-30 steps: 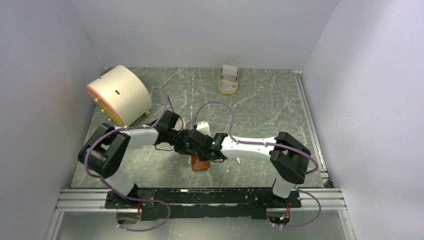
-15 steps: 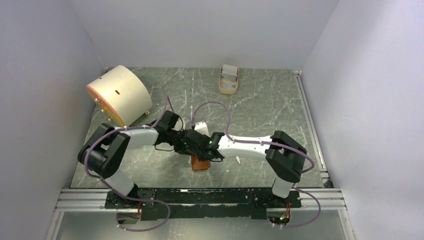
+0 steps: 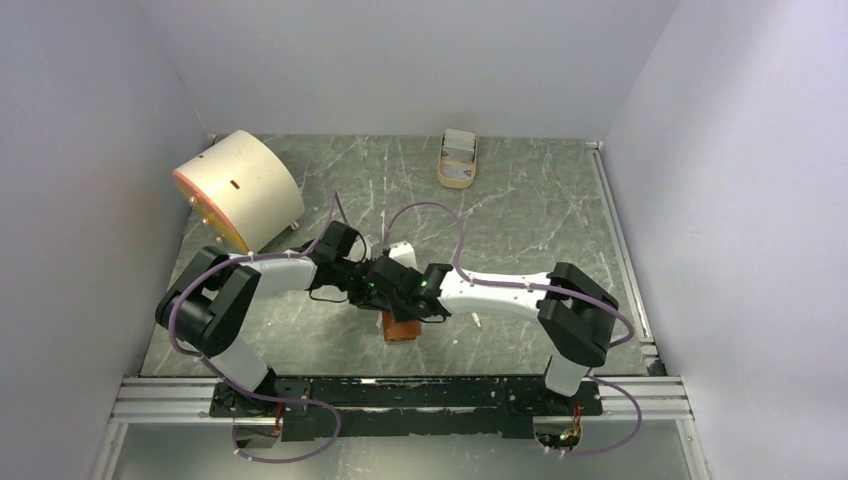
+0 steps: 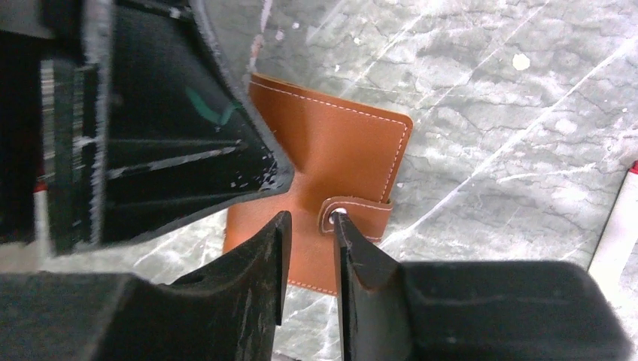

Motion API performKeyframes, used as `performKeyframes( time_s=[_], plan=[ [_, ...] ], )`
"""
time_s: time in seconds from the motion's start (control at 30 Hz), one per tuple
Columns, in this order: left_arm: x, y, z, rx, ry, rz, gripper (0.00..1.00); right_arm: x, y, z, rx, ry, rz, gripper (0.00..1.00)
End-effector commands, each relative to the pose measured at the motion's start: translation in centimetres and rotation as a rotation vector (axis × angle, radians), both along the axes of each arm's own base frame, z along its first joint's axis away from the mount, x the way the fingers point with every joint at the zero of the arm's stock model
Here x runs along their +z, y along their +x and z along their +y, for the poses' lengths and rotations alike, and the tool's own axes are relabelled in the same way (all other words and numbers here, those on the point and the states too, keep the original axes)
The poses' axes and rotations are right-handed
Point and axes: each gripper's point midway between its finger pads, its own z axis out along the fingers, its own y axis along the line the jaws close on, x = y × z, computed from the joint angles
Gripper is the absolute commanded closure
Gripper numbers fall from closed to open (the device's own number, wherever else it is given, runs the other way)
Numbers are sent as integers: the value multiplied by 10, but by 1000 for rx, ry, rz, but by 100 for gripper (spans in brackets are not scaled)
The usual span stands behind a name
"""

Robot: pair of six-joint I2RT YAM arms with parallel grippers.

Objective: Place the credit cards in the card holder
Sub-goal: Close the card holder at the center of the board.

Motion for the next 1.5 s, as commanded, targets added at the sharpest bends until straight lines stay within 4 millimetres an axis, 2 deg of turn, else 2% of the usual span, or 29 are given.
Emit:
performKeyframes(
  time_s=[0.0, 0.1, 0.2, 0.3, 0.4, 0.67, 1.03, 1.47],
  plan=[
    [0, -1, 4, 7, 6, -14, 73, 30, 4, 11, -18, 110, -30, 68],
    [1, 0, 4, 7, 7, -16, 73, 35, 4, 7, -32, 123, -48, 70],
    [1, 0, 4, 10, 7, -16, 73, 36, 5, 3, -45, 129, -56, 79],
    [1, 0, 4, 9, 6, -17, 73, 32, 6, -2, -63, 120, -57, 87],
    [1, 0, 4, 9, 6, -18, 73, 26, 7, -7, -80, 125, -50, 89],
    [3, 0, 4, 5, 6, -21, 74, 8, 8, -15, -124, 236, 20, 85],
    [10, 2, -4, -6, -42, -17, 73, 10, 8, -11, -127, 359, 60, 85],
    [4, 1, -3, -3, -33, -2, 73, -7, 6, -11, -128, 322, 94, 85]
  ],
)
